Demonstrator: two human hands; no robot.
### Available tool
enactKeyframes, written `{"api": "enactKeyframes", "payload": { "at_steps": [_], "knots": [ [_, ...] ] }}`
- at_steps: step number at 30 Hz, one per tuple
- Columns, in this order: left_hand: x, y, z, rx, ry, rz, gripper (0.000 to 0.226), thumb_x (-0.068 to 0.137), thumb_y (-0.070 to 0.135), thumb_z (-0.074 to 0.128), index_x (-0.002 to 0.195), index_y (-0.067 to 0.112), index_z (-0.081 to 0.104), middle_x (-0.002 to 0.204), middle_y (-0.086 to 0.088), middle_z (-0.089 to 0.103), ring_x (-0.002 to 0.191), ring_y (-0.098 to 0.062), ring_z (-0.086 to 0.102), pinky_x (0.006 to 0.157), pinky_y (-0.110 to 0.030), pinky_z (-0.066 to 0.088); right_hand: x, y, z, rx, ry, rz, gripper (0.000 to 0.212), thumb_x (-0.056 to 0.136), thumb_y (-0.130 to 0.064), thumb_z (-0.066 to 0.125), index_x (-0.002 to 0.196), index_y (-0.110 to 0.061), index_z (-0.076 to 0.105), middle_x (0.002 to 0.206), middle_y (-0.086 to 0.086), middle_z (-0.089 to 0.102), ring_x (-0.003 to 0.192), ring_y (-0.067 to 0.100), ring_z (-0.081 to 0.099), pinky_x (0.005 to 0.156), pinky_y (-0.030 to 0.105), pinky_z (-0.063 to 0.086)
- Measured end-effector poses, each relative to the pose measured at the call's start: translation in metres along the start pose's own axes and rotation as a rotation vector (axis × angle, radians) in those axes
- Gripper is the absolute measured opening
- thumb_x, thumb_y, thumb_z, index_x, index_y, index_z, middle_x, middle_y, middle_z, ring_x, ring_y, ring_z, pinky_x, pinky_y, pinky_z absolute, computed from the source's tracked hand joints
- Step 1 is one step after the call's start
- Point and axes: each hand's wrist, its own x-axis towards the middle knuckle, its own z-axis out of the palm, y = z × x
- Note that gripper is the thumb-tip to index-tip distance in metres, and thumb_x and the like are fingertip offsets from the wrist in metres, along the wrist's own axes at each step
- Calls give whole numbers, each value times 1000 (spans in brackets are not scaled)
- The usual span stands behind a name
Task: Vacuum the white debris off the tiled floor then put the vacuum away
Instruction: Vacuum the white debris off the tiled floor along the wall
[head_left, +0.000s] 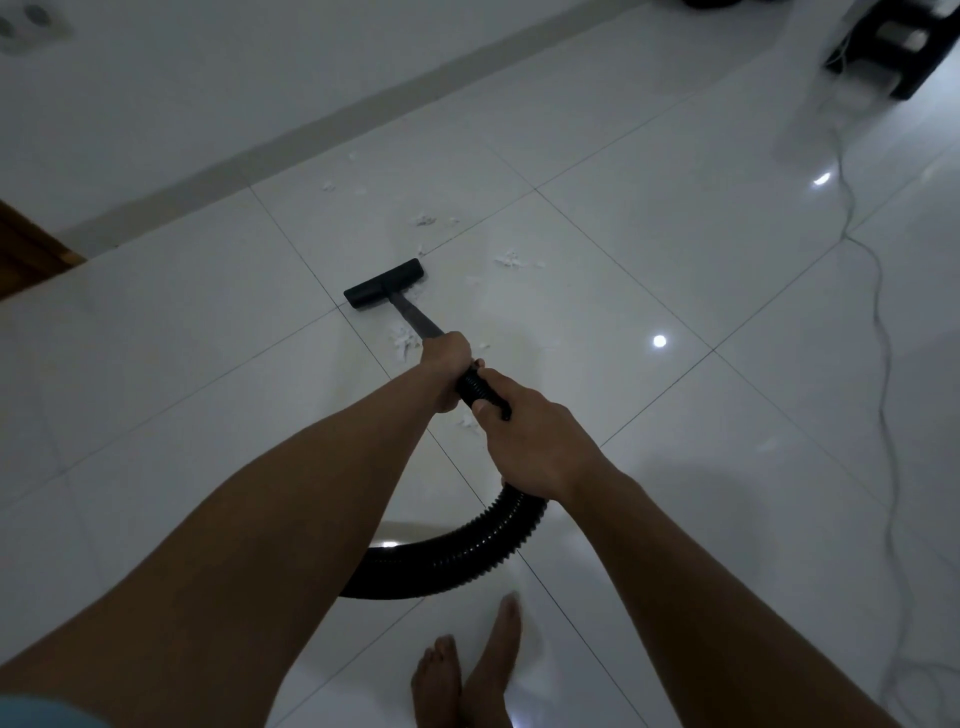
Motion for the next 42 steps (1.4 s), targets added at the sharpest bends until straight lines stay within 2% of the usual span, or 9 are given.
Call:
{"api": "enactKeyframes", "payload": {
  "at_steps": [3,5,7,10,14,18,28,35,42],
  "knots": [
    [-7,-6,1,3,-12,8,41,101,10,36,142,7,37,80,-5,50,57,-11,50,52,-23,47,-8,5,2,17,4,1,51,105,-40,34,155,-45,27,128,6,64,98,22,64,86,35,51],
    [-13,-10,2,6,-11,8,43,101,10,36,144,7,35,79,-6,50,56,-11,50,48,-23,47,-15,7,1,22,5,8,51,105,-40,34,155,-46,27,128,6,63,97,21,64,85,34,51],
    [-16,-14,4,8,-6,9,49,100,9,36,149,9,30,78,-6,50,54,-11,50,44,-22,47,-22,9,0,25,0,19,51,105,-41,35,155,-47,25,130,6,62,102,23,64,89,36,52],
    [-21,-20,8,-4,-14,6,52,100,9,36,151,10,28,74,-6,50,54,-12,49,47,-25,46,-30,13,-3,21,-6,20,52,105,-41,35,155,-47,24,130,6,62,103,24,65,92,39,53],
    [-32,-32,20,-11,3,15,53,101,9,36,153,11,25,71,-6,49,53,-11,49,47,-24,46,-42,26,-9,17,-5,10,52,106,-41,35,156,-47,24,130,4,61,96,19,64,84,34,51],
    [-39,-49,31,-11,13,-1,52,101,11,37,153,11,28,77,-5,50,52,-10,49,40,-19,45,-57,42,-15,21,-15,6,51,105,-41,35,155,-48,24,120,3,64,87,15,64,79,32,52],
    [-62,-77,50,-39,-3,-18,51,100,11,37,151,10,29,75,-6,50,55,-12,49,49,-25,46,-86,66,-28,-19,-37,-11,51,107,-39,36,156,-44,25,131,3,61,104,21,63,88,34,49],
    [-73,-95,55,-57,21,-19,55,100,10,37,154,11,26,74,-6,49,53,-11,49,42,-20,44,-103,78,-30,-40,-50,-25,50,108,-36,34,156,-43,24,119,2,64,93,19,63,80,32,49],
    [-88,-116,58,-54,22,0,55,100,10,36,154,14,26,80,-6,51,54,-11,50,39,-17,45,-128,89,-23,-29,-33,-11,51,107,-38,34,156,-46,24,119,2,64,95,19,64,86,36,52]
  ]
}}
